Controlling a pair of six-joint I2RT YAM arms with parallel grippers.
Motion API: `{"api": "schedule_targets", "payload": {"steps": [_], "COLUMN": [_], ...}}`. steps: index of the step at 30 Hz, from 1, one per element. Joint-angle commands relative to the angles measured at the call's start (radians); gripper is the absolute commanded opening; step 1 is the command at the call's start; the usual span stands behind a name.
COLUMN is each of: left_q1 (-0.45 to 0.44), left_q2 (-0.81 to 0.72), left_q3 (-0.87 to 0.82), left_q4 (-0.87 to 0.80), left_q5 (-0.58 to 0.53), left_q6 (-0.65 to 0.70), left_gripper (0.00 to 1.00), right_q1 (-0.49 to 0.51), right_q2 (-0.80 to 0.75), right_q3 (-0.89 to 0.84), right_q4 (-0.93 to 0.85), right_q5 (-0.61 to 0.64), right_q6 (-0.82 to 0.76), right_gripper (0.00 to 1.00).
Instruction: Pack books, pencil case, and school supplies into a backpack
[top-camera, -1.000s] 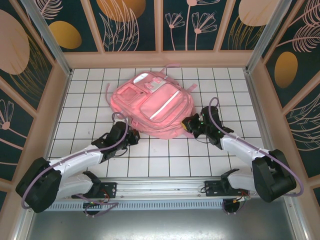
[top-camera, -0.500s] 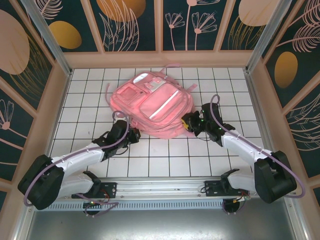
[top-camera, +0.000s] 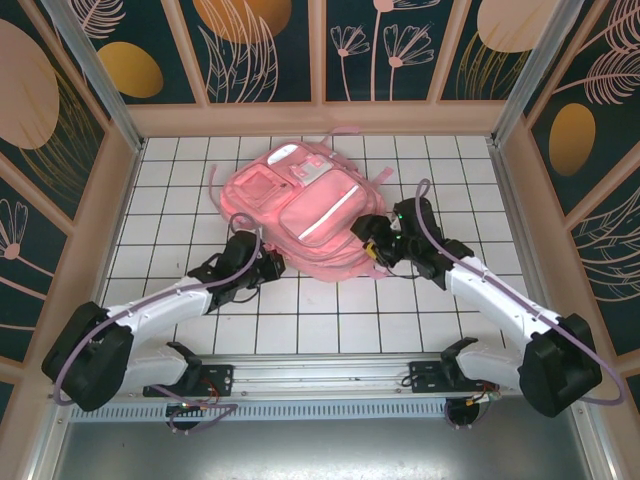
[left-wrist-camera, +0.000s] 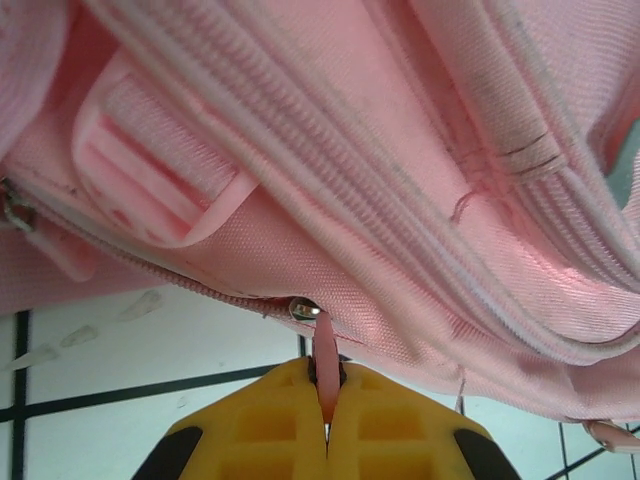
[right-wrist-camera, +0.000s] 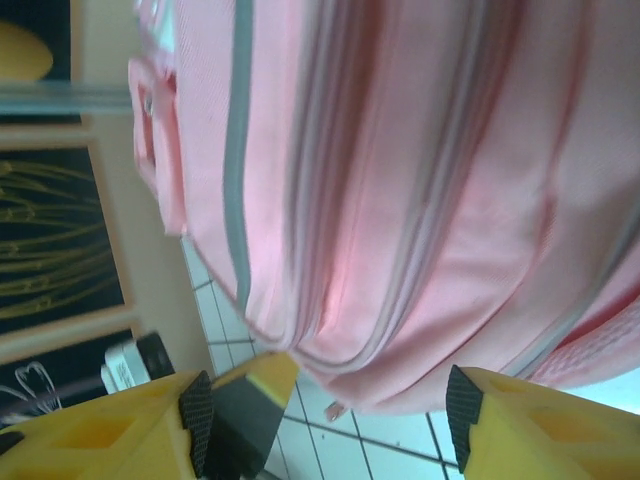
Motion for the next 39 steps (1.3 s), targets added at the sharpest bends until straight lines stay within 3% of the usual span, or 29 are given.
{"api": "schedule_targets", "payload": {"steps": [1, 8, 11, 15, 18, 25, 33, 39], "left_q1": [-0.052, -0.188, -0.202, -0.201, -0.203, -0.202, -0.201, -0.201], "left_q2": [0.036, 0.229, 0.284, 0.305, 0.309, 0.296, 0.275, 0.274], "left_q3": [0.088, 0.250, 0.292, 0.321, 0.325, 0.298, 0.288, 0.288], "left_q4": [0.076, 0.111, 0.112, 0.103, 0.098, 0.101, 0.092, 0.080], "left_q5": [0.066, 0.077, 0.078, 0.083, 0.087, 0.081, 0.069, 0.049], "left_q6": [0.028, 0.037, 0.040, 0.050, 0.053, 0.052, 0.060, 0.063], "left_gripper": [0.00, 0.00, 0.00, 0.00, 0.00, 0.00, 0.00, 0.00], "right_q1": [0.068, 0.090, 0.067, 0.047, 0.033, -0.028, -0.027, -0.011], "right_q2": [0.016, -0.064, -0.121, -0.160, -0.124, 0.021, 0.118, 0.118], "right_q3": [0.082, 0.011, -0.076, -0.260, -0.333, -0.348, -0.271, -0.249], "right_q4": [-0.086, -0.087, -0.048, 0.166, 0.316, 0.546, 0.569, 0.599], "right_q5": [0.019, 0.086, 0.092, 0.064, 0.065, 0.005, 0.017, -0.029], "right_q6": [-0.073, -0.013, 0.063, 0.250, 0.333, 0.405, 0.399, 0.396], "right_gripper": [0.64, 0.63, 0.63, 0.63, 0.54, 0.44, 0.47, 0.42]}}
